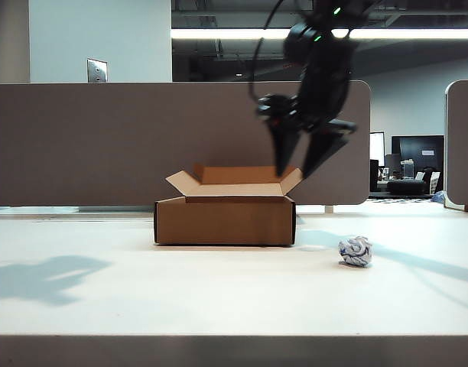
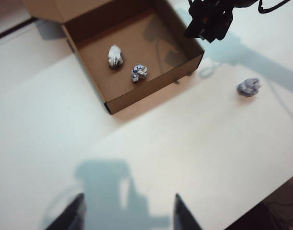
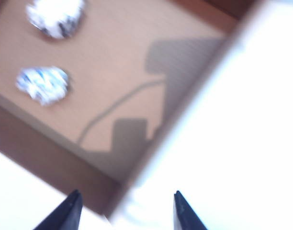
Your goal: Pick up all the paper balls on the table and put them in the paper box.
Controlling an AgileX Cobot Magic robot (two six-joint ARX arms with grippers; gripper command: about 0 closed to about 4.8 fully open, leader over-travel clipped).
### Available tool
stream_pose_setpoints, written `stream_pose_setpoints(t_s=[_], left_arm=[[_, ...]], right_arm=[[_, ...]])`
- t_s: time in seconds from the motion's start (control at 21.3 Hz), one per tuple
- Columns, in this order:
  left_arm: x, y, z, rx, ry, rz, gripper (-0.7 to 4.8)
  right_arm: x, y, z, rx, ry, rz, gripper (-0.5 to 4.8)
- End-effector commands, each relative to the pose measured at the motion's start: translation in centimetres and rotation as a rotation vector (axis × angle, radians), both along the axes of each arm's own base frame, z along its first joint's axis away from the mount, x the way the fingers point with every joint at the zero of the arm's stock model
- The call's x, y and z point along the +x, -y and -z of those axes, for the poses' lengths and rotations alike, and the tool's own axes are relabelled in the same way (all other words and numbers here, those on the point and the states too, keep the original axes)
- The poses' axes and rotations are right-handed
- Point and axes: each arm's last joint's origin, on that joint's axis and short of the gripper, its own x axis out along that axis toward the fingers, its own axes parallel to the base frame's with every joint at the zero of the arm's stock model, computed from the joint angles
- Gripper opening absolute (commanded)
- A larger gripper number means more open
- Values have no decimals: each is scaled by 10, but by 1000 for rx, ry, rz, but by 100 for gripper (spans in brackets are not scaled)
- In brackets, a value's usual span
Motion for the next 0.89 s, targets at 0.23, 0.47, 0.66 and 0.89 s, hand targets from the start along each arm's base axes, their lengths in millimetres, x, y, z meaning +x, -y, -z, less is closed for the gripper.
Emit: stream_pose_setpoints(t_s=[0.23,0.47,0.66,0.89], left_arm=[[-61,-31,40,-61,-17,-48,179],[-77,-39,62,-55,-45,-53,178],[-84,-42,67,-67,-51,-53,179],[-90,-45,66,-79,-45,-43,179]], right_arm=[[-34,31,-38,-68,-39,74,261],[-56,32,-21,-150,-95,76,261],[-66,31,0,-174,-154,65,261],[-78,25,30,-203,-247,48,261]])
